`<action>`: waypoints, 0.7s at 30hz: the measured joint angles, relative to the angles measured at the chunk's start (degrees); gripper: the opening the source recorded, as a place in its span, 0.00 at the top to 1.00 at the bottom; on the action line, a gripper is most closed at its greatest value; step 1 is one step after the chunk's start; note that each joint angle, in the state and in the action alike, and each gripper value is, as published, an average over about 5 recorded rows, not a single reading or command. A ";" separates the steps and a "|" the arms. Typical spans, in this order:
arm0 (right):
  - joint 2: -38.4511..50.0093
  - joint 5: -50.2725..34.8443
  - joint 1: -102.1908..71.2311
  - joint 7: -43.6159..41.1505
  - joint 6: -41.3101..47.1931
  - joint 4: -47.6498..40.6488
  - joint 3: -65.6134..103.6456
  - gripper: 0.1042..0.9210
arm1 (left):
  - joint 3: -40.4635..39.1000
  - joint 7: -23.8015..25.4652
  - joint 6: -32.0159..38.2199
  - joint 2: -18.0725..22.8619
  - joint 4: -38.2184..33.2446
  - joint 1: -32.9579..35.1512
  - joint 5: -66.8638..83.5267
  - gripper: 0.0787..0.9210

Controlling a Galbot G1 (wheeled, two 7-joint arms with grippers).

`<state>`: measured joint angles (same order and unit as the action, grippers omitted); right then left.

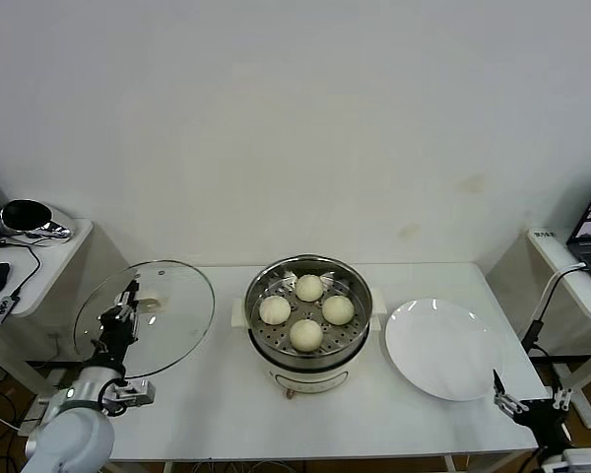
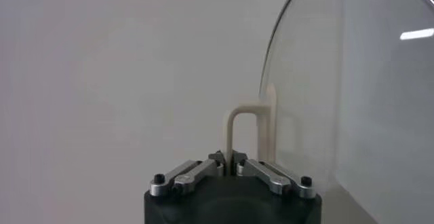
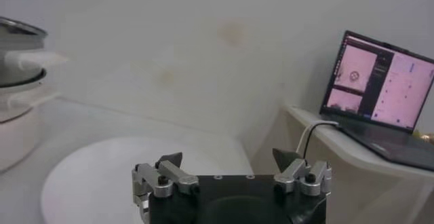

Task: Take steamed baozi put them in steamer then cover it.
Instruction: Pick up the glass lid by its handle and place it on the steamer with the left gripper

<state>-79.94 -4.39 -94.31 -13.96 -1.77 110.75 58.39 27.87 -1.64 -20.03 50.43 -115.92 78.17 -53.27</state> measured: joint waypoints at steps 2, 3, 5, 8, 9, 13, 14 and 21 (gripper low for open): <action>-0.69 1.28 0.19 0.31 -0.16 0.15 -0.48 0.12 | -2.17 0.57 -1.48 -0.81 -0.76 -1.67 1.21 0.94; -1.06 1.95 0.30 0.46 -0.21 0.23 -0.73 0.12 | -3.46 0.84 -2.26 -1.06 -1.02 -2.70 1.75 0.94; -1.83 3.25 0.58 0.73 -0.26 0.46 -1.29 0.12 | -6.38 1.44 -3.93 -1.26 -1.29 -5.10 2.58 0.94; -2.91 5.04 1.02 1.05 -0.22 0.84 -2.00 0.12 | -11.32 2.64 -6.67 -0.76 -1.38 -9.36 2.98 0.94; -3.23 5.60 1.17 1.17 -0.18 0.93 -2.20 0.12 | -13.05 3.18 -7.62 -0.36 -1.35 -10.88 2.84 0.94; -4.43 8.01 1.86 1.63 0.00 1.08 -3.01 0.12 | -19.49 6.08 -11.25 2.10 -0.85 -16.56 0.54 0.94; -4.71 8.64 2.06 1.71 0.07 1.09 -3.23 0.12 | -20.93 7.00 -12.08 2.84 -0.63 -17.84 -0.42 0.94; -5.73 11.90 3.13 2.01 0.39 0.74 -4.53 0.12 | -28.83 13.88 -16.14 7.97 1.54 -24.97 -8.89 0.94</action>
<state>-85.67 7.51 -91.18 -11.95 -1.38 111.49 53.86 -0.96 12.24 -36.18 58.41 -114.38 53.21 -62.16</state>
